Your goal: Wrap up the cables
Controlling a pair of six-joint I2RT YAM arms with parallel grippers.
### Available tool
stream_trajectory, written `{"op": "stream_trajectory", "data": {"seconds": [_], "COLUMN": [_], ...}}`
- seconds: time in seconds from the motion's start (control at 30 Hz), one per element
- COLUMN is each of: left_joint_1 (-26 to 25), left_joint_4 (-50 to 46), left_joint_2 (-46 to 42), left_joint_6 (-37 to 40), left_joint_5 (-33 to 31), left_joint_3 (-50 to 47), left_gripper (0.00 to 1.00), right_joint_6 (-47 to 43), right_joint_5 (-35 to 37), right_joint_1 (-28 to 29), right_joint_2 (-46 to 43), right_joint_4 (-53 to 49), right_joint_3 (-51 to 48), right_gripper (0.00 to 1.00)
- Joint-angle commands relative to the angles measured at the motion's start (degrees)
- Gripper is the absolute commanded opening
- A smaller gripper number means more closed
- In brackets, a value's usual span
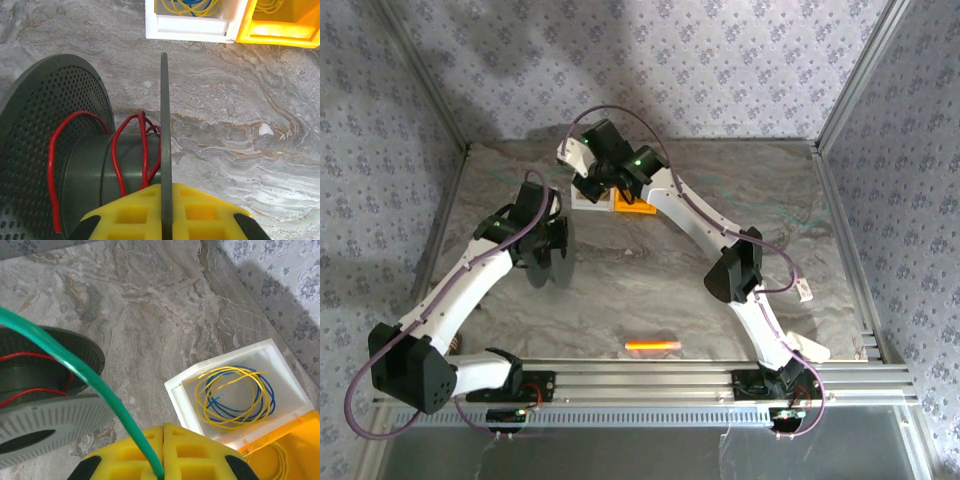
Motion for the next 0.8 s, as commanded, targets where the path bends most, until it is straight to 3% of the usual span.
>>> {"op": "stream_trajectory", "data": {"seconds": [0.0, 0.37, 0.5, 0.63, 0.77], "left_joint_1": [-0.07, 0.01, 0.18, 2.33, 7.98], "left_joint_4": [-3.37, -8.09, -11.53, -15.68, -18.36], "left_joint_2": [0.58, -2.66, -4.52, -7.53, -11.74], "left_joint_6": [0.91, 3.17, 4.94, 6.61, 8.4], "left_joint_5": [-0.95, -1.58, -3.03, -3.7, -2.86], "left_joint_3": [1.08, 7.97, 12.43, 16.57, 17.97], "left_gripper": [0.2, 0.48, 0.62, 0.66, 0.67], "right_joint_6": [-0.74, -2.9, -8.3, -14.9, -20.41], "right_joint_5": [-1.01, -2.63, -7.38, -9.96, -12.46], "right_joint_1": [-0.82, -2.81, -3.96, -4.87, -5.77], "right_joint_2": [0.45, -1.52, -2.73, -5.29, -8.76], "right_joint_4": [-1.53, -1.15, -1.45, 1.97, 6.65], "right_joint_3": [1.39, -2.26, -5.03, -10.81, -17.04], "right_gripper": [0.0, 0.0, 0.0, 0.0, 0.0]}}
